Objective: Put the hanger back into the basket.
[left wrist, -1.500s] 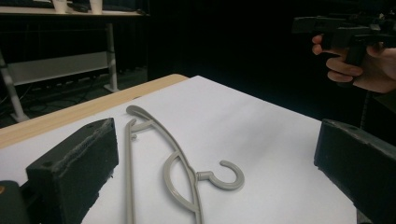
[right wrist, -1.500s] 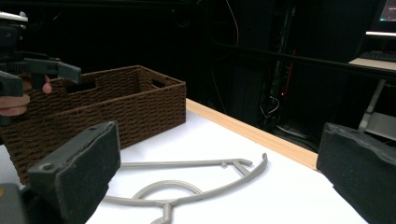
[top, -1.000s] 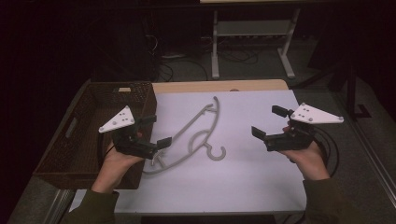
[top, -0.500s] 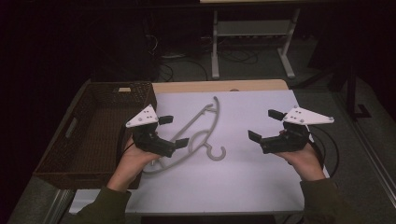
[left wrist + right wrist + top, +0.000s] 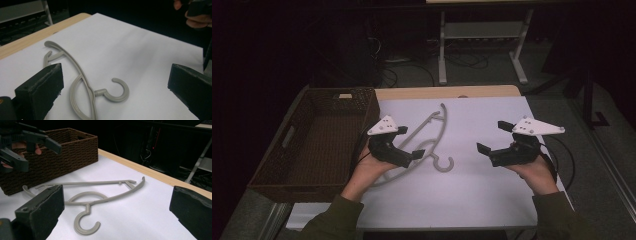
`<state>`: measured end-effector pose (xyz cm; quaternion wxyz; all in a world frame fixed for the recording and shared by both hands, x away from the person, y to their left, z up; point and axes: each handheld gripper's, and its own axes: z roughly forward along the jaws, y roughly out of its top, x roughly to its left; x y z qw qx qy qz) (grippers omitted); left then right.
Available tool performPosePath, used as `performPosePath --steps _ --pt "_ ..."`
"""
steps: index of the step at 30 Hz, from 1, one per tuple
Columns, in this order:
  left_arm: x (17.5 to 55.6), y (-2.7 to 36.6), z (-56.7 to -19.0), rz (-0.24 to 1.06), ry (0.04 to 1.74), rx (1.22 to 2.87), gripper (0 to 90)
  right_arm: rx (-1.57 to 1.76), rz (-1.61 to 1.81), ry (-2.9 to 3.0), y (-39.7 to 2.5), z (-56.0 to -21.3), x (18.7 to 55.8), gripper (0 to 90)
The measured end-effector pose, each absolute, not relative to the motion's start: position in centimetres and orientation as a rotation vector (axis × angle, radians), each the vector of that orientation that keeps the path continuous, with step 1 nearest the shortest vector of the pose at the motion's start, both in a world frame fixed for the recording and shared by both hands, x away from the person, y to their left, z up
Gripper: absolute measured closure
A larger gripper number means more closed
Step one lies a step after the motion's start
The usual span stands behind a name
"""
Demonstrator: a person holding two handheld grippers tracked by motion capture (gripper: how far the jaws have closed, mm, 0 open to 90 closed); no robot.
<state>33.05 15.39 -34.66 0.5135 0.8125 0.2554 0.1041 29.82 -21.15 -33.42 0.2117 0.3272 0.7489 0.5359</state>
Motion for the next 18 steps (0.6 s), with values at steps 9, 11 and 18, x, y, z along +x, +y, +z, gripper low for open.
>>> performPosePath --steps 9,11,18 --pt "34.5 14.4 -37.1 0.234 0.652 2.021 21.4 0.913 1.489 2.074 -21.3 -33.4 29.9 0.0" --pt "34.7 14.2 -37.4 0.226 0.658 2.023 26.3 0.914 1.488 2.078 -21.3 -33.4 29.9 0.0" --pt "36.5 12.8 -39.7 0.214 0.693 2.069 64.8 0.908 1.491 2.07 -21.3 -33.4 29.9 0.0"
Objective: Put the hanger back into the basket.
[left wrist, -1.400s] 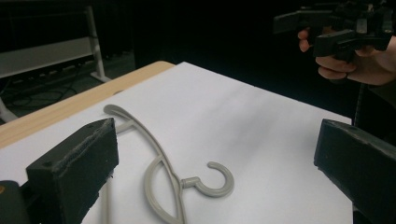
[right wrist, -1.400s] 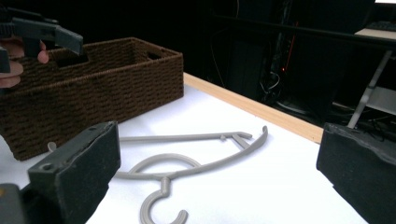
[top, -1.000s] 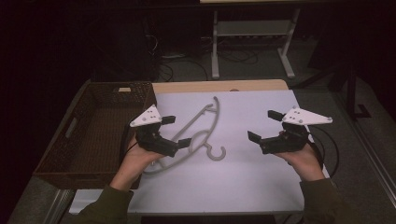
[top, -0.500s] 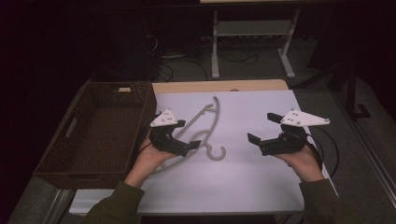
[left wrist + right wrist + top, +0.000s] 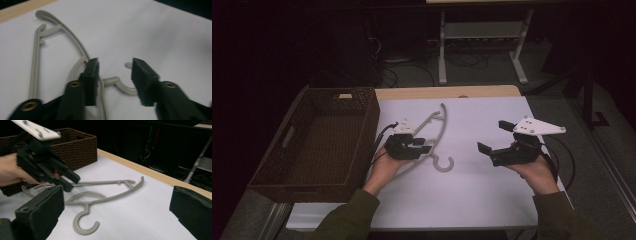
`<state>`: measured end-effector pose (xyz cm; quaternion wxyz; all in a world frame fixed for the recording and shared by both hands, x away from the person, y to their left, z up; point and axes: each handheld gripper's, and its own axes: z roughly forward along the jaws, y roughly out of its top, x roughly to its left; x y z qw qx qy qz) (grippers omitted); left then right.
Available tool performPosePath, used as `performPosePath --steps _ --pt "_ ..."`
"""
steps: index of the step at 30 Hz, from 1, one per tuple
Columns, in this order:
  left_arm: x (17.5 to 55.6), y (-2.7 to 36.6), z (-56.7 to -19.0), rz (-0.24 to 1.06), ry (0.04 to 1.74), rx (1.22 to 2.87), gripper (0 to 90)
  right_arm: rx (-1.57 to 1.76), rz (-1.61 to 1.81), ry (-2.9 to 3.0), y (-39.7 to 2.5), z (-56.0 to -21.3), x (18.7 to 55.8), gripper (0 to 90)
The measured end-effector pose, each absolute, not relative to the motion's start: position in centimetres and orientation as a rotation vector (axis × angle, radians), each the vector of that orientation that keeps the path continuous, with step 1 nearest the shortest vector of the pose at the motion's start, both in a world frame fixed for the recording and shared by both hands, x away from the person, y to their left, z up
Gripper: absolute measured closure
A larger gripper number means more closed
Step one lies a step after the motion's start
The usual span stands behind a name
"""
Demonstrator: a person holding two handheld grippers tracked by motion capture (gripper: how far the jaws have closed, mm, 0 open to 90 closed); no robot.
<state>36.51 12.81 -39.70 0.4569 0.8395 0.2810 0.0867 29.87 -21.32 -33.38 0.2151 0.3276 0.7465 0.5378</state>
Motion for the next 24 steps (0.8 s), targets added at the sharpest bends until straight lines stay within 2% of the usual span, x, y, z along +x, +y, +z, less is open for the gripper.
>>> performPosePath --steps 5,16,24 --pt "37.8 11.9 -41.1 0.234 0.718 2.136 90.0 0.909 1.493 2.072 -21.4 -33.3 29.8 0.0" --pt "40.8 10.2 -43.6 0.273 0.794 2.23 90.0 0.907 1.495 2.069 -21.4 -33.4 29.9 0.0" --pt "41.5 9.1 -44.6 0.271 0.767 2.276 90.0 0.902 1.495 2.066 -21.4 -33.4 29.9 0.0"
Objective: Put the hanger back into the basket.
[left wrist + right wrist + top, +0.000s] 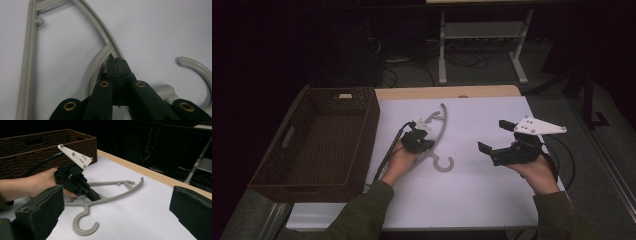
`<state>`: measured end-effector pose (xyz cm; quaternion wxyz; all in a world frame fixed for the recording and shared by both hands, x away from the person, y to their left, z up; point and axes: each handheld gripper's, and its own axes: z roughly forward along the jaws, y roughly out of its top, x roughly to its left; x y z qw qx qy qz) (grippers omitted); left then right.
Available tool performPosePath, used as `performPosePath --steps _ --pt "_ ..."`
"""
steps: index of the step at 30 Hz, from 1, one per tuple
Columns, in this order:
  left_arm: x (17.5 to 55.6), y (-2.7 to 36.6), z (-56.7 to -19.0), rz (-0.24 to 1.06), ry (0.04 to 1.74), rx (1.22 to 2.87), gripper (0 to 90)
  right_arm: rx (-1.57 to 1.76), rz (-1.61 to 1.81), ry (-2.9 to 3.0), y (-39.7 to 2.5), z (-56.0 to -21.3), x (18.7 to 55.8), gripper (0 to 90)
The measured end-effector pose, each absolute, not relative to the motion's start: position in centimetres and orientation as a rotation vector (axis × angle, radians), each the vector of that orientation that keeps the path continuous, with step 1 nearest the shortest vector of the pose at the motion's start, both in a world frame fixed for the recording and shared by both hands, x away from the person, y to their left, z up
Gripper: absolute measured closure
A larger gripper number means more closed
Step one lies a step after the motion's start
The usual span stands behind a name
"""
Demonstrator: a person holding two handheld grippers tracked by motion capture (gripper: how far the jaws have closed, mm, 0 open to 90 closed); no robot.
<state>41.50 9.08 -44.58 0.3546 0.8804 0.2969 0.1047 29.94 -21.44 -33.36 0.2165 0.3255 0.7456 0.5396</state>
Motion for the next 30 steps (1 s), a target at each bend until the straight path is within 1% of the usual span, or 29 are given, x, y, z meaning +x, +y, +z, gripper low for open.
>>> performPosePath --steps 6,15,21,26,28,29,30 --pt "41.0 7.8 -44.6 0.22 0.714 2.285 90.0 0.908 1.496 2.069 -21.3 -33.4 29.9 0.0" --pt "38.7 4.4 -44.6 0.098 0.565 2.317 90.0 0.909 1.497 2.069 -21.3 -33.3 29.9 0.0" --pt "37.3 2.6 -44.6 0.063 0.474 2.339 90.0 0.91 1.494 2.071 -21.4 -33.4 29.9 0.0" --pt "37.1 2.8 -44.3 0.056 0.483 2.32 90.0 0.919 1.482 2.082 -21.4 -33.5 30.2 0.0" --pt "37.2 3.5 -43.9 0.056 0.497 2.291 90.0 0.927 1.478 2.081 -21.3 -33.6 30.4 0.0" --pt "37.2 4.4 -43.3 0.052 0.514 2.26 87.7 0.944 1.455 2.107 -21.2 -33.9 30.9 2.1" --pt "37.2 4.4 -43.3 0.052 0.514 2.26 86.1 0.944 1.455 2.107 -21.2 -33.9 30.9 2.1"
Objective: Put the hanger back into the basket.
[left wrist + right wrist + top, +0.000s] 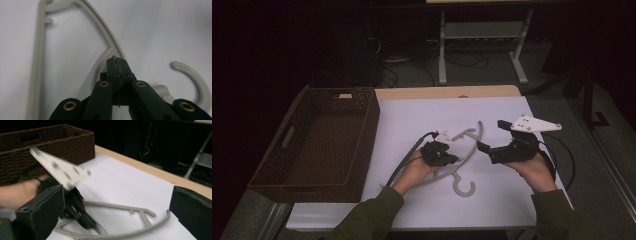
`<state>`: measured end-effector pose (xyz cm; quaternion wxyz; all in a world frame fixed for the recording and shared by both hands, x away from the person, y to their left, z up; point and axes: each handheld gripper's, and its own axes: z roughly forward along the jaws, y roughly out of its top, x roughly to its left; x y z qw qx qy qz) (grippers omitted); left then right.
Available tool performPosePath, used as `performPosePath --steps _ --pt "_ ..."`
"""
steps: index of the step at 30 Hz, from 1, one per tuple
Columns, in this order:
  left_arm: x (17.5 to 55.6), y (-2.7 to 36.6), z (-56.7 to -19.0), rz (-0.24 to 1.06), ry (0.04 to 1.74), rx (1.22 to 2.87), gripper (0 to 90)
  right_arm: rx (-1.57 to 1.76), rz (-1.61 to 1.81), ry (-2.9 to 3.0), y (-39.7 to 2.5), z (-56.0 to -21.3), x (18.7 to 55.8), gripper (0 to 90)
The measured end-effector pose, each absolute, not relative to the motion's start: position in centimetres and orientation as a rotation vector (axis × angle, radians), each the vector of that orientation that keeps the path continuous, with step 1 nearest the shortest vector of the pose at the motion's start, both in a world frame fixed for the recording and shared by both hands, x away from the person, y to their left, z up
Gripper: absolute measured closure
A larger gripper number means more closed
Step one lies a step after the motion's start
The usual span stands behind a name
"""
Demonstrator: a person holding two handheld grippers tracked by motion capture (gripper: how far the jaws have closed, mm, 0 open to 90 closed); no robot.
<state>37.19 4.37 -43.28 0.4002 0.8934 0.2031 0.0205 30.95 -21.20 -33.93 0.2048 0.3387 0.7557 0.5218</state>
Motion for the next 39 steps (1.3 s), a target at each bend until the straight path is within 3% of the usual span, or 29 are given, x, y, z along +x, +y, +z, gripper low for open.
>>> performPosePath --steps 2,3,5,7,8,10,11,12,13,16,17,19,20,21,22,23,29,39 --pt "37.1 5.4 -42.7 0.037 0.541 2.223 83.0 0.968 1.434 2.135 -20.9 -34.3 31.6 7.0" --pt "37.0 6.1 -42.5 0.038 0.551 2.198 77.8 0.972 1.389 2.161 -20.6 -34.8 32.3 14.2" --pt "36.7 7.2 -42.1 0.033 0.568 2.178 75.7 0.993 1.368 2.172 -20.5 -35.0 32.6 15.6" --pt "36.1 8.6 -41.8 0.044 0.579 2.158 66.5 1.034 1.324 2.222 -20.0 -35.9 33.9 27.5" --pt "36.1 8.6 -41.8 0.044 0.579 2.158 64.1 1.034 1.324 2.222 -20.0 -35.9 33.9 27.5" --pt "35.6 9.8 -41.6 0.06 0.595 2.136 56.8 1.049 1.286 2.264 -19.4 -36.6 34.9 38.1" --pt "35.5 10.2 -41.5 0.058 0.597 2.137 56.8 1.049 1.286 2.264 -19.4 -36.6 34.9 38.1" --pt "35.3 10.9 -41.4 0.068 0.586 2.142 54.8 1.022 1.271 2.265 -19.3 -36.8 35.2 42.5" --pt "34.9 11.6 -41.3 0.069 0.605 2.131 45.8 1.041 1.233 2.291 -18.9 -37.4 35.8 50.7" --pt "34.3 12.5 -41.2 0.077 0.619 2.117 40.8 1.065 1.206 2.317 -18.6 -38.0 36.5 57.6" --pt "33.8 13.2 -41.1 0.085 0.626 2.111 35.3 1.09 1.176 2.334 -18.4 -38.6 37.1 66.0" --pt "33.3 14.0 -41.0 0.084 0.633 2.098 31.5 1.099 1.149 2.352 -18.2 -39.3 37.9 74.6" --pt "33.3 14.0 -41.0 0.084 0.633 2.098 29.3 1.099 1.149 2.352 -18.2 -39.3 37.9 74.6" --pt "32.7 14.8 -41.0 0.1 0.65 2.084 27.2 1.112 1.114 2.378 -18.0 -39.9 38.5 82.6" --pt "32.7 14.8 -41.0 0.1 0.65 2.084 25.9 1.112 1.114 2.378 -18.0 -39.9 38.5 82.6" --pt "32.3 15.4 -41.1 0.103 0.666 2.07 23.7 1.129 1.079 2.401 -17.9 -40.6 39.1 89.3" --pt "31.3 16.0 -41.7 0.091 0.672 2.081 18.0 1.129 0.964 2.47 -17.7 -42.3 40.0 89.5" --pt "31.5 16.0 -41.9 0.084 0.674 2.093 18.0 1.103 0.834 2.523 -16.9 -43.4 39.6 89.6"
